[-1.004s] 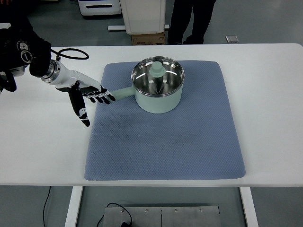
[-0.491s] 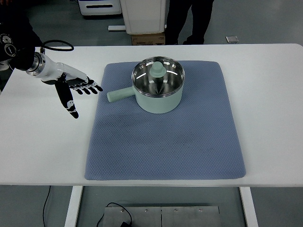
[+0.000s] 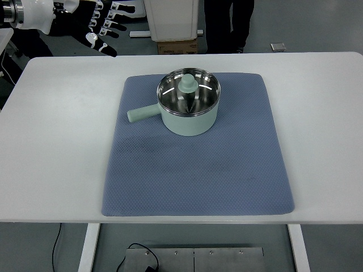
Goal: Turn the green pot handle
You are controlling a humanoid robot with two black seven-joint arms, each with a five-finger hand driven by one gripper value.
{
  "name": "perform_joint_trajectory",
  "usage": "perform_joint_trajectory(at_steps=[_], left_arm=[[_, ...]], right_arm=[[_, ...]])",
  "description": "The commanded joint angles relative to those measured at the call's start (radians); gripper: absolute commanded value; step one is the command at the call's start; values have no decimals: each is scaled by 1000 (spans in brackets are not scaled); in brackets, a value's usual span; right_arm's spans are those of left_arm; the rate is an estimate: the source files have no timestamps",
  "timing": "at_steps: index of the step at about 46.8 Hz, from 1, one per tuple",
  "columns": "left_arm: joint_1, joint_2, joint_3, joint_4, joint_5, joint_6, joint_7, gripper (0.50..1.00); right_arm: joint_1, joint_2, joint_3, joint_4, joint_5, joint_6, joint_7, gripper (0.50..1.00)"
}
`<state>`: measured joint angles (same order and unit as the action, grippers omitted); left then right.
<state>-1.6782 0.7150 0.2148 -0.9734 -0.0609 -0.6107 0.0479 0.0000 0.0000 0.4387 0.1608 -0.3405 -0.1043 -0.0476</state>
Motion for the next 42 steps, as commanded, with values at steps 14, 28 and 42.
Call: perform_joint_trajectory(at_steps=[14,28,42], left_arm=[[253,-68,-245,119,-224,89,-178,1000],[581,-124,-658,228,-227,282,-284,1000],[825,-152,-986,338,-252,218,-284,1000]], right_arm=[[0,0,0,-1,0,0,0,1000],[0,0,0,0,0,0,0,1000],[0,0,0,0,0,0,0,1000]])
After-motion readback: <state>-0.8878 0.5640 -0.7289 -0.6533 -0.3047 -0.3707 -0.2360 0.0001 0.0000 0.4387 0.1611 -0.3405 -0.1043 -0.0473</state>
